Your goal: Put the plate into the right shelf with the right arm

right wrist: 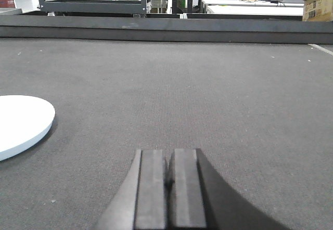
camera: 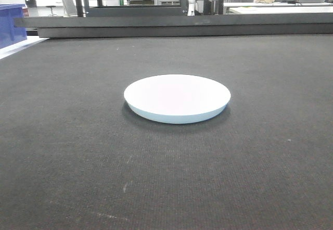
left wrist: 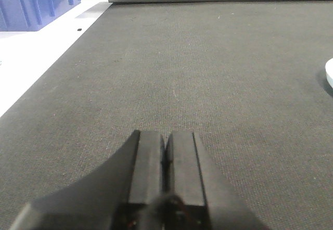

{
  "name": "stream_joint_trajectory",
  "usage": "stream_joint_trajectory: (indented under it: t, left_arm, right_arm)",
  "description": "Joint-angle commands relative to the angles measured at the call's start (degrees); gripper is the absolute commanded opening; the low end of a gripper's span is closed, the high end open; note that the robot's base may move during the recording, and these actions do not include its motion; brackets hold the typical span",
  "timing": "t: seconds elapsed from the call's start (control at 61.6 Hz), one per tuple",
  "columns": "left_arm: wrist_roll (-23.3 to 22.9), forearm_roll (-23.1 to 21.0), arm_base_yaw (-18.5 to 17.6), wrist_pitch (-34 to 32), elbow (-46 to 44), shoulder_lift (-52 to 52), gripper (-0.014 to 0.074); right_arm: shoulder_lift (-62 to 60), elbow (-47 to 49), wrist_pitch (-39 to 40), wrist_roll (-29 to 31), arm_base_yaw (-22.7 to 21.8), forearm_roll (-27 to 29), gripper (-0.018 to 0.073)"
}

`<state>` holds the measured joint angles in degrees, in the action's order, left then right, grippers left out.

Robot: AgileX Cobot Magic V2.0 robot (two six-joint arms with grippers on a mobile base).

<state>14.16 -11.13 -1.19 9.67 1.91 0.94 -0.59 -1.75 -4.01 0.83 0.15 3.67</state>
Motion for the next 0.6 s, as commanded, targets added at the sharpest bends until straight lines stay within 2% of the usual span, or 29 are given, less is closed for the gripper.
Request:
stream_joint_trajectory:
  t: [0.0,0.585]
  left_arm:
    - [-0.2,-0.4,-0.1,-4.7,0.5,0.6,-0.0047]
    - [-0.2,-0.4,-0.1,-4.7,0.5,0.6,-0.0047]
  right_arm:
    - [-0.8,0.5,5.6,0.2,-0.2,0.2,0.0029]
    - [-0.8,0.5,6.4,0.2,-0.2,0.2,0.0029]
